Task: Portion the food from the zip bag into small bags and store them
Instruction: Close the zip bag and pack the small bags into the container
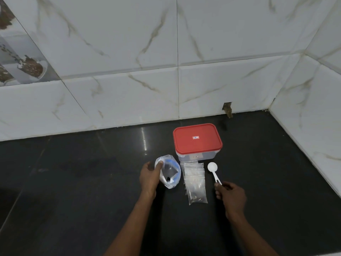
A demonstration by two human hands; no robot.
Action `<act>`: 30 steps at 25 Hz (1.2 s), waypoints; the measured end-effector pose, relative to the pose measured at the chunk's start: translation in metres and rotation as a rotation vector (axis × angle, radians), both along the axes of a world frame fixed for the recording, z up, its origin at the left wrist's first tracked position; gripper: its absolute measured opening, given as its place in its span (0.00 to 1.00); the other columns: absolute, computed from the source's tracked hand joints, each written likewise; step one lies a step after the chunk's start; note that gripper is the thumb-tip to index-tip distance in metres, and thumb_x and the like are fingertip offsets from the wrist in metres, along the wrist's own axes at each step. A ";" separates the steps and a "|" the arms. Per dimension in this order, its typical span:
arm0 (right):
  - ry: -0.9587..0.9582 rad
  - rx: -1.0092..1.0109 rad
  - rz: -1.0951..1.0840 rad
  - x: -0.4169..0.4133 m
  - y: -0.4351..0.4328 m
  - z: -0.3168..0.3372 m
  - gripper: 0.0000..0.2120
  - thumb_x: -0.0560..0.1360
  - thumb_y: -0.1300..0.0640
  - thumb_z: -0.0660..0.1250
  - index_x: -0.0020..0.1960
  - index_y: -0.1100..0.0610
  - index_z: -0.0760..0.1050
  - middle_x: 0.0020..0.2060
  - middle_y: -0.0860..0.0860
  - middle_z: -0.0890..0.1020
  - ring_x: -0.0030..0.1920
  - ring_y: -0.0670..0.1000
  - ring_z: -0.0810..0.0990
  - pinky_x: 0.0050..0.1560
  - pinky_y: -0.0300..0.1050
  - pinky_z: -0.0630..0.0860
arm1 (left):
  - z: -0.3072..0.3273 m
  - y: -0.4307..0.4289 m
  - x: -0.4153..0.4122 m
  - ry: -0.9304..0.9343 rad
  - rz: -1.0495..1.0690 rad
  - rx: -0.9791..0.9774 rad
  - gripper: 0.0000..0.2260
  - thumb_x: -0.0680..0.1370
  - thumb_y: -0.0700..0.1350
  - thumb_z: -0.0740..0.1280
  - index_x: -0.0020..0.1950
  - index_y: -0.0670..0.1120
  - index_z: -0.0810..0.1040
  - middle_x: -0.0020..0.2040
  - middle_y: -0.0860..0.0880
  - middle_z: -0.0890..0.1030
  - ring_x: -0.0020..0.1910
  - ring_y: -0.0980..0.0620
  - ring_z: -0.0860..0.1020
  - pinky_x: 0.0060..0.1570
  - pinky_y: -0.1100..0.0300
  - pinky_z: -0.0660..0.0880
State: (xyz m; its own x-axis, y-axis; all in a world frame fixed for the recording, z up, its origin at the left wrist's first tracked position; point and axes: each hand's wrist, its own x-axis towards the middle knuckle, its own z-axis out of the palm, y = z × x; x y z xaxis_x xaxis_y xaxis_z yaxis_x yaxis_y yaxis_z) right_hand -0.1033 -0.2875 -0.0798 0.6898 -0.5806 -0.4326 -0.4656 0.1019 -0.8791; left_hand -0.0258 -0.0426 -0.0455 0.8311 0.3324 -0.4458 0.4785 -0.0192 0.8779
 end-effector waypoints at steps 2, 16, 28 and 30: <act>0.007 -0.040 0.028 -0.002 0.002 0.002 0.11 0.72 0.61 0.74 0.53 0.59 0.78 0.33 0.56 0.85 0.31 0.52 0.81 0.35 0.47 0.80 | 0.009 0.000 0.007 -0.036 -0.100 0.105 0.25 0.75 0.47 0.73 0.71 0.43 0.73 0.59 0.50 0.79 0.56 0.48 0.81 0.60 0.45 0.79; 0.029 -0.074 0.562 0.050 0.114 0.047 0.11 0.75 0.55 0.70 0.42 0.63 0.80 0.31 0.57 0.82 0.28 0.52 0.80 0.34 0.50 0.82 | 0.005 0.034 -0.026 0.047 0.033 -0.106 0.08 0.75 0.34 0.65 0.52 0.37 0.80 0.40 0.41 0.84 0.33 0.46 0.82 0.34 0.55 0.80; 0.258 0.319 0.554 0.073 0.108 0.055 0.15 0.65 0.61 0.77 0.50 0.64 0.79 0.36 0.57 0.81 0.31 0.50 0.77 0.32 0.41 0.75 | 0.006 0.065 -0.021 0.254 0.013 -0.633 0.20 0.75 0.57 0.71 0.56 0.42 0.83 0.52 0.42 0.85 0.52 0.44 0.82 0.57 0.48 0.79; 0.267 0.311 0.557 0.075 0.107 0.054 0.15 0.66 0.61 0.76 0.50 0.64 0.79 0.36 0.57 0.82 0.32 0.51 0.78 0.32 0.42 0.76 | 0.007 0.066 -0.017 0.273 0.011 -0.612 0.14 0.75 0.52 0.73 0.53 0.43 0.82 0.47 0.44 0.85 0.48 0.46 0.82 0.50 0.52 0.79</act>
State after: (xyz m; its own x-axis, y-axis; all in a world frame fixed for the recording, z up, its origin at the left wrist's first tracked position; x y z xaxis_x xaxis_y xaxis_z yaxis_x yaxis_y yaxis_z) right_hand -0.0285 -0.1800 -0.0260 0.6960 0.0077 -0.7180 -0.7180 0.0139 -0.6959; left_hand -0.0428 0.0233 -0.0381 0.6597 -0.0396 -0.7505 0.6823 0.4502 0.5760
